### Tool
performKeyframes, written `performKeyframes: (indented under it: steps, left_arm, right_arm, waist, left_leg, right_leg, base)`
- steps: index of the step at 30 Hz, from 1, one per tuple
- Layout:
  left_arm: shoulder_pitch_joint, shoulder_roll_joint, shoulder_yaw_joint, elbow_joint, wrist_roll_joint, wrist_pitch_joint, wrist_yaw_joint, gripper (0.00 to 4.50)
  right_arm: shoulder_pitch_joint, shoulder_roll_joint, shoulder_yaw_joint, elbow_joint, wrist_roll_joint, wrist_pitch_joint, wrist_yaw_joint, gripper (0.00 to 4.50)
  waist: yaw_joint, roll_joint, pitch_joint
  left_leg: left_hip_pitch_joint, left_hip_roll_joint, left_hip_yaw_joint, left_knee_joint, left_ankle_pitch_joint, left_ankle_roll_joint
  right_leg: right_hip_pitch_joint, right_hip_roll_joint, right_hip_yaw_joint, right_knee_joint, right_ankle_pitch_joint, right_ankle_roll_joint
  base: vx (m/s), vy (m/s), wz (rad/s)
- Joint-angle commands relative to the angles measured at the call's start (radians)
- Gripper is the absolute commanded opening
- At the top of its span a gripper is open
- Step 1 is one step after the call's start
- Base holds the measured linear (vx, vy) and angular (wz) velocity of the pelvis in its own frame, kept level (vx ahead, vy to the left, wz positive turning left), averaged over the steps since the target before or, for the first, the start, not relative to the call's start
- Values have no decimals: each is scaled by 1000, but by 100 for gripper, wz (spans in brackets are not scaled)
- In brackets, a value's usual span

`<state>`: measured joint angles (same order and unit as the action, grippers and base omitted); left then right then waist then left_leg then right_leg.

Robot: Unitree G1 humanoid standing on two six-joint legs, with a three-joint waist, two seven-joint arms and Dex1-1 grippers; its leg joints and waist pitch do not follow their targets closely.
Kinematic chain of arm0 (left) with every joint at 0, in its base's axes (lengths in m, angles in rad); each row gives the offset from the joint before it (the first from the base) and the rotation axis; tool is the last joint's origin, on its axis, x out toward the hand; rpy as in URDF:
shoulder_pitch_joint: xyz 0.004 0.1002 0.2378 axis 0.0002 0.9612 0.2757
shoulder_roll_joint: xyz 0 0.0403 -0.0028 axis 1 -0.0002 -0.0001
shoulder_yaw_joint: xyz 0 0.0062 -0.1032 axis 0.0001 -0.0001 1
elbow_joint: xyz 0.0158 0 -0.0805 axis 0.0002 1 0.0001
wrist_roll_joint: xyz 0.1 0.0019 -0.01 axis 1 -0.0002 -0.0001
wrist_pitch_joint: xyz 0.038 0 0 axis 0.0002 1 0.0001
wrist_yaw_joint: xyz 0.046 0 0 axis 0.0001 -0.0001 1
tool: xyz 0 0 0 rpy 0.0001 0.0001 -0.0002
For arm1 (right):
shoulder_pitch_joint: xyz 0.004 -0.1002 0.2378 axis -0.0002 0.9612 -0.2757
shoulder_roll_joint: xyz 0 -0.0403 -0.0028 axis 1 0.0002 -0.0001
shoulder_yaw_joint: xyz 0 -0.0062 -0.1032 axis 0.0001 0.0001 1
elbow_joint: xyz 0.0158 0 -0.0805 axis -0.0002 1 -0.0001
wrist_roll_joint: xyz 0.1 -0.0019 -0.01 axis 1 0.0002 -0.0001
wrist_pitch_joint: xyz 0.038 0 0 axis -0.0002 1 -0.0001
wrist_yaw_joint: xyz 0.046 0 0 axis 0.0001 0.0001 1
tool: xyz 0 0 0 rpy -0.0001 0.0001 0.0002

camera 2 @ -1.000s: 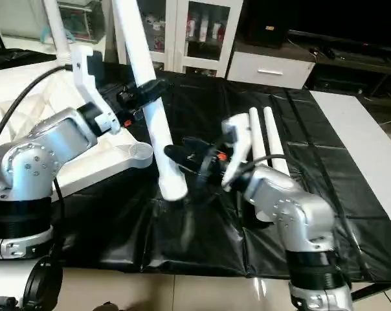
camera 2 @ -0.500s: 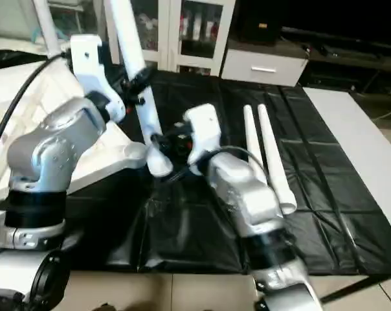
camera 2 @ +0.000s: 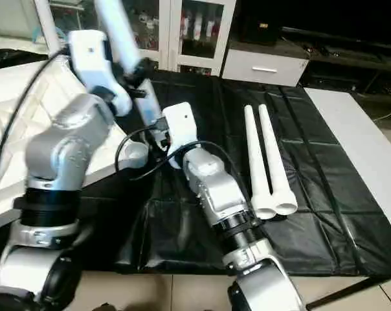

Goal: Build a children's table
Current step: Pick table leg

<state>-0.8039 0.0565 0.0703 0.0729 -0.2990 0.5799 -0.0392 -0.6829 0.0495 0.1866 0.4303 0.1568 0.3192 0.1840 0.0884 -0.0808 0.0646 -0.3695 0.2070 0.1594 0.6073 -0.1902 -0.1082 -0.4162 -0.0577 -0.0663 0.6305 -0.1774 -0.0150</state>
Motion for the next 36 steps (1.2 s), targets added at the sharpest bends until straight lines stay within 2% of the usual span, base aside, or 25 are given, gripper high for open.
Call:
performKeyframes:
  steps: [1,4,5,6,8,9,14,16,19,20,24,26,28,31,36]
  left_arm:
    - [-31,0,-11,-7,13,-18,-9,175]
    - [-32,8,-11,-4,16,-23,-14,175]
    - [-33,12,-11,-4,16,-23,-19,175]
    - [-33,12,-11,-4,16,-23,-19,175]
    - [-32,17,-11,-16,7,-13,-40,175]
    - [-32,17,-11,-16,7,-13,-40,175]
    - [-15,13,-48,-75,-52,45,-122,175]
    - [-7,3,-68,-114,-86,81,-154,175]
    - [-5,5,-80,-126,-92,93,-171,175]
    - [-7,7,-78,-124,-89,92,-173,175]
    - [-8,18,-71,-109,-73,82,-181,175]
    - [-8,24,-68,-107,-67,80,-181,175]
    - [-7,33,-66,-110,-68,86,-180,175]
    - [-5,40,-65,-114,-71,91,-180,175]
    - [-7,45,-66,-110,-67,88,-187,175]
  right_arm:
    - [-10,-15,-11,3,-13,-36,9,366]
    - [1,-29,-22,-29,-6,-60,38,366]
    - [11,-40,-29,-54,4,-57,64,384]
    - [11,-40,-29,-54,4,-57,64,394]
    - [38,-89,-12,-87,2,-45,138,413]
    - [38,-89,-12,-87,2,-45,138,413]
    - [26,-100,-1,-30,-16,-58,147,422]
    - [14,-92,-5,0,-22,-66,143,422]
    - [6,-84,-18,18,-24,-57,133,422]
    - [5,-81,-26,17,-17,-54,134,394]
    - [5,-83,-35,14,-8,-54,142,382]
    - [5,-85,-36,12,-9,-54,145,345]
    - [7,-87,-38,10,-10,-59,154,342]
    - [9,-91,-38,10,-7,-64,170,302]
    - [11,-94,-39,2,-5,-65,195,263]
  waist:
    - [-3,11,-75]
    - [-4,8,-76]
    - [-3,12,-76]
    - [-3,10,-76]
    - [0,15,-78]
    - [-1,13,-79]
    - [0,12,-78]
    - [0,11,-77]
    - [-2,10,-76]
    - [-2,8,-76]
    - [-4,9,-76]
    - [-4,9,-77]
    - [-4,9,-77]
    - [-3,11,-77]
    - [-1,12,-78]
  left_leg:
    - [9,16,5,-71,-103,-42]
    - [7,16,5,-71,-108,-42]
    - [9,16,4,-70,-98,-36]
    - [9,16,5,-69,-95,-32]
    - [10,16,4,-68,-71,-22]
    - [10,16,5,-67,-70,-20]
    - [8,16,6,-67,-90,-25]
    - [9,17,7,-67,-98,-26]
    - [8,16,7,-68,-97,-24]
    - [8,16,7,-68,-99,-24]
    - [8,16,6,-68,-99,-23]
    - [8,16,6,-68,-93,-22]
    - [8,16,7,-67,-90,-21]
    - [9,16,7,-68,-90,-22]
    - [9,17,6,-68,-90,-24]
  right_leg:
    - [63,-71,51,-59,-75,-132]
    - [65,-71,50,-60,-94,-119]
    - [64,-70,51,-59,-79,-120]
    - [65,-69,51,-59,-68,-120]
    - [66,-68,51,-54,-23,-130]
    - [66,-67,50,-55,-20,-134]
    - [66,-71,50,-55,-55,-165]
    - [64,-71,50,-56,-65,-170]
    - [65,-69,50,-56,-66,-167]
    - [65,-68,50,-58,-75,-160]
    - [65,-68,50,-60,-91,-145]
    - [65,-68,50,-58,-80,-146]
    - [65,-67,50,-57,-71,-148]
    - [65,-67,50,-57,-69,-151]
    - [66,-68,50,-56,-63,-156]
  base:
    - [0,0,0]
    - [0,0,0]
    - [0,0,0]
    - [0,0,0]
    - [0,0,0]
    - [0,0,0]
    - [0,0,0]
    - [0,0,0]
    - [0,0,0]
    - [0,0,0]
    - [0,0,0]
    - [0,0,0]
    - [0,0,0]
    - [0,0,0]
    - [0,0,0]
